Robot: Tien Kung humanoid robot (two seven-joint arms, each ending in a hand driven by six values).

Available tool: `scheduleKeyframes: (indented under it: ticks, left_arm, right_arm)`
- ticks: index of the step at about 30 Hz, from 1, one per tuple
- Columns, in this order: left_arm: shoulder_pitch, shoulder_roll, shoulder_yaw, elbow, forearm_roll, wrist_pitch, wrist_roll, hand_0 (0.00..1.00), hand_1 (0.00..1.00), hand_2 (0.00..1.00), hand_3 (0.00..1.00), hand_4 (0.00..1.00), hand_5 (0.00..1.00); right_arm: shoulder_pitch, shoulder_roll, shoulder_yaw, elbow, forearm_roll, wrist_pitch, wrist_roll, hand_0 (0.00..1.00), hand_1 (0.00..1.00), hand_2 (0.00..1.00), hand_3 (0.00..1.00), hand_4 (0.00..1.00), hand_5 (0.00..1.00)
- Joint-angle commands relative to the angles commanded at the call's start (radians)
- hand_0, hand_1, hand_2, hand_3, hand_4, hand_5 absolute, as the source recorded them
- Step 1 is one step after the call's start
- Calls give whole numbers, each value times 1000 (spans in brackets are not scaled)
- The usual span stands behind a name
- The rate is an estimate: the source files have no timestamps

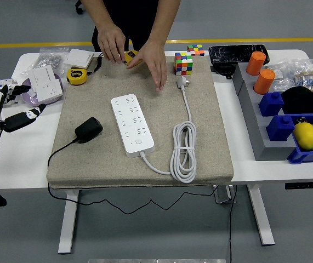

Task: Pick up the plug,place it near the board,insert it into the board,press the button

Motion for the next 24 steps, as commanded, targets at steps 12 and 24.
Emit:
scheduleKeyframes:
  ticks: [12,24]
  left_arm:
    - [-84,15,211,84,26,-18,38,675,721,669,669,998,110]
    - [-193,4,385,238,-37,8,35,744,870,783,737,998,136]
  right_arm:
    - [5,9,33,0,-32,-1,-6,995,795,730,738,998,791]
    - [10,12,42,0,-40,1,-6,995,794,731,738,998,790]
